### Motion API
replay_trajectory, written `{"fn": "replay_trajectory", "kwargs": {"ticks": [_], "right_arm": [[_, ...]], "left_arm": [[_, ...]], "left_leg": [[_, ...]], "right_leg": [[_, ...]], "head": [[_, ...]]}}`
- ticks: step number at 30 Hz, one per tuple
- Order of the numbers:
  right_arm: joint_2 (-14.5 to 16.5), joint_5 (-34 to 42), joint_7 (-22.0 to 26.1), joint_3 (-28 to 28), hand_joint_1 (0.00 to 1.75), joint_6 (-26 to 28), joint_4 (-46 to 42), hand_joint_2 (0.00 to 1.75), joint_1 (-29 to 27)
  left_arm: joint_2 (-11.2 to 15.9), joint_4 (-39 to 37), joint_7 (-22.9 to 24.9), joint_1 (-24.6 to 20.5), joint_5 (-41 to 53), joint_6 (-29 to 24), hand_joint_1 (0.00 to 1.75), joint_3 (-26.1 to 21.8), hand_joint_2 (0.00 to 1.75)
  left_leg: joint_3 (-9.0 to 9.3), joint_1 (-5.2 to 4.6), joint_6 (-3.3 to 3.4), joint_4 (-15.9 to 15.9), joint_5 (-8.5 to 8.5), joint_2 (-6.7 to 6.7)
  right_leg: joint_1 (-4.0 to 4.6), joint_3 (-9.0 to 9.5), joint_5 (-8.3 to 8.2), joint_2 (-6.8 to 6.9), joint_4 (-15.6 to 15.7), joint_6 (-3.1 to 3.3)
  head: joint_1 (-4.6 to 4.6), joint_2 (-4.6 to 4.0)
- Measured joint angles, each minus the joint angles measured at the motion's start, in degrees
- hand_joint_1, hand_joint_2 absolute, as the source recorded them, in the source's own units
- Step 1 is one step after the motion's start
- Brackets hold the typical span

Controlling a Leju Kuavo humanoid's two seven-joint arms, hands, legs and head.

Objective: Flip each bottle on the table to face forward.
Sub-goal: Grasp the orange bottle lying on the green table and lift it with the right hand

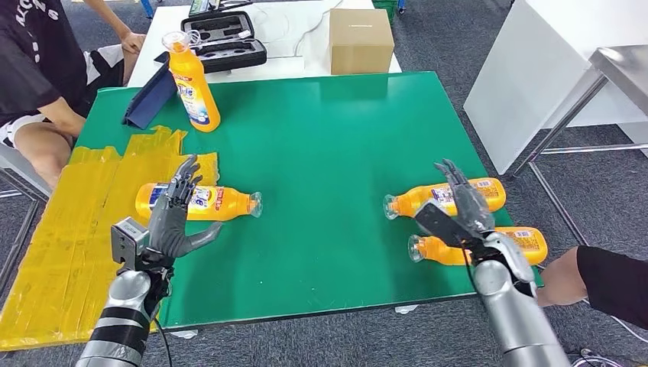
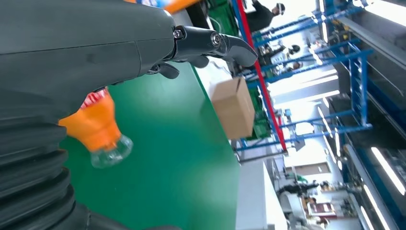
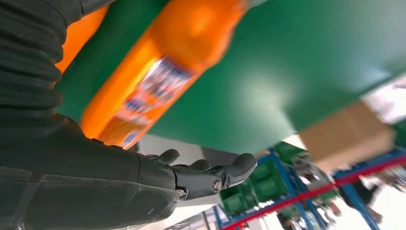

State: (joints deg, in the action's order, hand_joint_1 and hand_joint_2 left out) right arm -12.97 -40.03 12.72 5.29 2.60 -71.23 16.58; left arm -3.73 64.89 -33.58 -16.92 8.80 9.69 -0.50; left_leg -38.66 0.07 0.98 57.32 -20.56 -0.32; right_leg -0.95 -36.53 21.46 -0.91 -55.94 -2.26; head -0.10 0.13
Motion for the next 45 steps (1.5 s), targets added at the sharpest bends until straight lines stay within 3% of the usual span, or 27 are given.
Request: {"fn": "replay_trajectory", "kwargs": {"ticks": [8, 15, 26, 34, 45], "right_arm": [[-8.8, -1.2, 0.6, -0.5, 0.00, -3.7, 10.3, 1.75, 6.2], [-11.5, -2.1, -0.5, -0.8, 0.00, -3.5, 13.9, 1.75, 8.5], [-11.2, -8.3, -2.4, 0.4, 0.00, -0.8, 21.9, 1.75, 15.4], [-8.5, -14.3, 0.4, 5.0, 0.00, 3.1, 27.3, 1.75, 19.4], [-7.6, -16.2, 4.1, 9.7, 0.00, -0.2, 29.7, 1.75, 20.2]], "left_arm": [[-0.9, -0.1, 1.0, -1.2, -1.7, 0.8, 0.00, 2.9, 1.75], [-1.0, -0.9, 2.4, -2.2, -2.4, 1.1, 0.00, 3.5, 1.75], [-2.0, -4.2, 3.2, -4.8, -3.6, 1.0, 0.00, 4.7, 1.75], [-2.9, -7.3, 3.4, -6.7, -4.7, 1.0, 0.00, 5.5, 1.75], [-3.0, -9.4, 3.1, -7.8, -5.2, 1.4, 0.00, 5.5, 1.75]], "left_leg": [[0.00, -0.01, 0.10, 0.0, 0.08, 0.00], [0.00, 0.00, 0.09, 0.0, 0.06, 0.04], [-0.02, -0.01, 0.11, 0.0, 0.09, 0.04], [-0.01, 0.01, 0.11, 0.0, 0.11, 0.04], [-0.03, 0.00, 0.11, 0.0, 0.11, 0.01]], "right_leg": [[-0.01, 0.03, -0.07, 0.00, 0.0, -0.10], [0.00, 0.00, -0.06, -0.02, 0.0, -0.10], [-0.01, 0.04, -0.08, -0.01, 0.0, -0.11], [0.02, 0.03, -0.07, 0.00, 0.0, -0.11], [0.00, 0.04, -0.06, 0.01, 0.0, -0.12]], "head": [[-0.02, 0.00], [-0.02, 0.00], [-0.02, 0.00], [-0.02, 0.00], [-0.01, 0.00]]}}
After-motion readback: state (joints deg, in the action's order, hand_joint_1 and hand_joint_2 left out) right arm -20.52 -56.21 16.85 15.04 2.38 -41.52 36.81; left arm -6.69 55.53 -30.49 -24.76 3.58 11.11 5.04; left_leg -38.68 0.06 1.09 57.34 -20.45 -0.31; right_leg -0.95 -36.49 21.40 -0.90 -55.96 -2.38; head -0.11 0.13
